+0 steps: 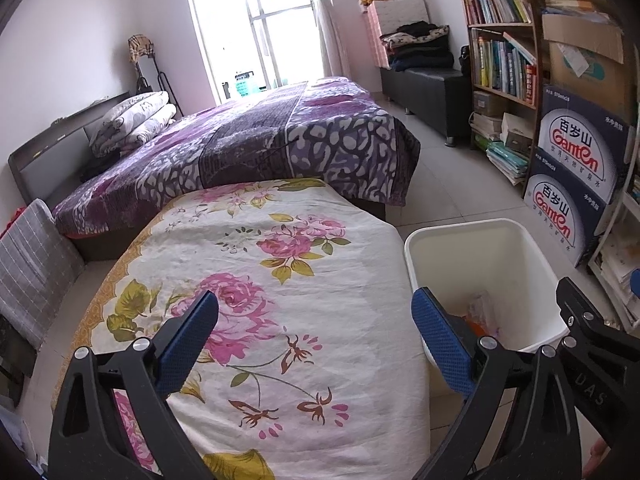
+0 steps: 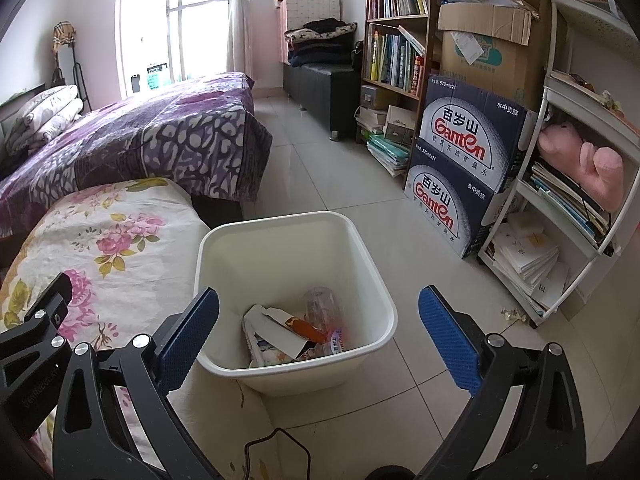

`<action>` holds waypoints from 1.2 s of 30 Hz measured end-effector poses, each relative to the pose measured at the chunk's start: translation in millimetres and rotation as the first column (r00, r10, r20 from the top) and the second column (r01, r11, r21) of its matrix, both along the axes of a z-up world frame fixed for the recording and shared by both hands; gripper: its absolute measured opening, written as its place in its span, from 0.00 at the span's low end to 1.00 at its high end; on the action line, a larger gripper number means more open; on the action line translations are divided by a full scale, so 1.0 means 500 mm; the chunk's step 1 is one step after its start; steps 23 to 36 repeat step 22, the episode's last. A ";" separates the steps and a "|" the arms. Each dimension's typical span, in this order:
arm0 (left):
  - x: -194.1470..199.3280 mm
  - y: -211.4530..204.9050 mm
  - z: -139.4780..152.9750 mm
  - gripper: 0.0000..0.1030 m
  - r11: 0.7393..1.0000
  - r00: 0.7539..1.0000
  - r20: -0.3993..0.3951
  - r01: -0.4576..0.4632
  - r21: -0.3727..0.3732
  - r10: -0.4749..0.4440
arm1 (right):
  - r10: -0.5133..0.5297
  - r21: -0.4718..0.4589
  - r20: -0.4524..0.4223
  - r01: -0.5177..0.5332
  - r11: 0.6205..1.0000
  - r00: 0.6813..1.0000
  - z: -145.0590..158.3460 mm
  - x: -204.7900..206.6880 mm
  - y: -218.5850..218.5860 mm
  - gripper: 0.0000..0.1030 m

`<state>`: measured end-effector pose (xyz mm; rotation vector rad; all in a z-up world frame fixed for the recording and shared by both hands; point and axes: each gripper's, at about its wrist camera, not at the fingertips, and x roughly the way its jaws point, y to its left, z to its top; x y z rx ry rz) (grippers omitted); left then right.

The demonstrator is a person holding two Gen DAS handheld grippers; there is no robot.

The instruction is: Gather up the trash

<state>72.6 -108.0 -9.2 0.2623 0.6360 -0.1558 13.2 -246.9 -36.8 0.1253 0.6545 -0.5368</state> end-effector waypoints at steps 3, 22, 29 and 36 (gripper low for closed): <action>-0.001 -0.001 0.001 0.90 1.000 1.000 0.000 0.009 -0.001 -0.009 | 0.000 0.002 -0.001 0.000 1.000 1.000 -0.002 -0.003 0.006 0.93; 0.011 0.002 -0.003 0.90 1.000 0.999 -0.036 0.005 -0.015 -0.006 | 0.001 0.005 -0.003 -0.001 1.000 1.000 0.003 0.000 -0.004 0.93; 0.011 0.002 -0.003 0.90 1.000 0.999 -0.036 0.005 -0.015 -0.006 | 0.001 0.005 -0.003 -0.001 1.000 1.000 0.003 0.000 -0.004 0.93; 0.011 0.002 -0.003 0.90 1.000 0.999 -0.036 0.005 -0.015 -0.006 | 0.001 0.005 -0.003 -0.001 1.000 1.000 0.003 0.000 -0.004 0.93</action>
